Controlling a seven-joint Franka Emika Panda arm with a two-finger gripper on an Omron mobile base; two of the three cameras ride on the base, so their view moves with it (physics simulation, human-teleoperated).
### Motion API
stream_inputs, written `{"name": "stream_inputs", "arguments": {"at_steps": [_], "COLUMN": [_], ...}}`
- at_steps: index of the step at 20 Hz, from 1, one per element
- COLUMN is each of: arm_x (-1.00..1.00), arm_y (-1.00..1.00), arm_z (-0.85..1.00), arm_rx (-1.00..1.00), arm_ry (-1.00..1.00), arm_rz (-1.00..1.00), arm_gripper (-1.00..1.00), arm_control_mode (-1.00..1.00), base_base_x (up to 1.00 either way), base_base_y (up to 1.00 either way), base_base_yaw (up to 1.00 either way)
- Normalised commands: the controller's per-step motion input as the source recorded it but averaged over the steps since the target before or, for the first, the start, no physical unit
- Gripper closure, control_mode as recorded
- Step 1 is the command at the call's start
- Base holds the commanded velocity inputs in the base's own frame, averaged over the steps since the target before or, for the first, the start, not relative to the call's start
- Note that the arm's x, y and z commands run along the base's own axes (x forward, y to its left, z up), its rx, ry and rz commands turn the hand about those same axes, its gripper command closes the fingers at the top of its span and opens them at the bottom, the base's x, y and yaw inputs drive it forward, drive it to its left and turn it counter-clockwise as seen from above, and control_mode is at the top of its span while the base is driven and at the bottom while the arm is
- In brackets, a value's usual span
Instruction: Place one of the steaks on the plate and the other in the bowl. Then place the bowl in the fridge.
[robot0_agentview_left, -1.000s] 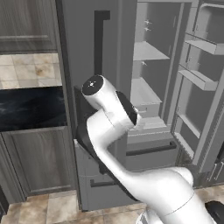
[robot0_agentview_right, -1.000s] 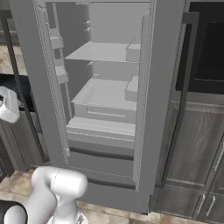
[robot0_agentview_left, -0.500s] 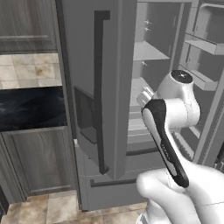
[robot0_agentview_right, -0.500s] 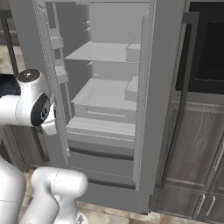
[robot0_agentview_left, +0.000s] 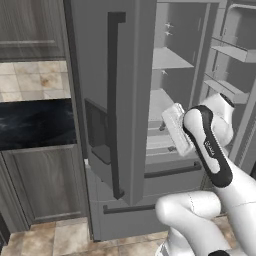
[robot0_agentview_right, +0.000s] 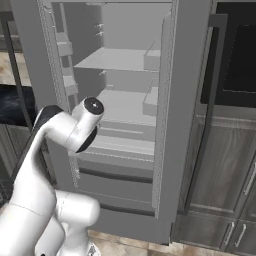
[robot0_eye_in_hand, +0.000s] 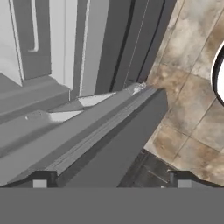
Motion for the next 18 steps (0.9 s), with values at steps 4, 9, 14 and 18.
{"name": "stream_inputs", "arguments": {"at_steps": [4,9,14,18], "arm_x": [0.42,0.22,0.59,0.54], "arm_y": [0.22,0.0,0.17,0.09], "arm_z": [-0.03,-0.17,-0.41,-0.37], "arm_rx": [0.13,0.04,0.15,0.21], "arm_ry": [0.27,0.22,0.22,0.08], "arm_rz": [0.09,0.18,0.15,0.14], "arm_gripper": [-1.0,-1.0,-1.0,-1.0], "arm_control_mode": [-1.0,-1.0,-1.0,-1.0], "base_base_x": [0.0,0.0,0.0,0.0], "base_base_y": [0.0,0.0,0.0,0.0], "base_base_yaw": [0.0,0.0,0.0,0.0]}}
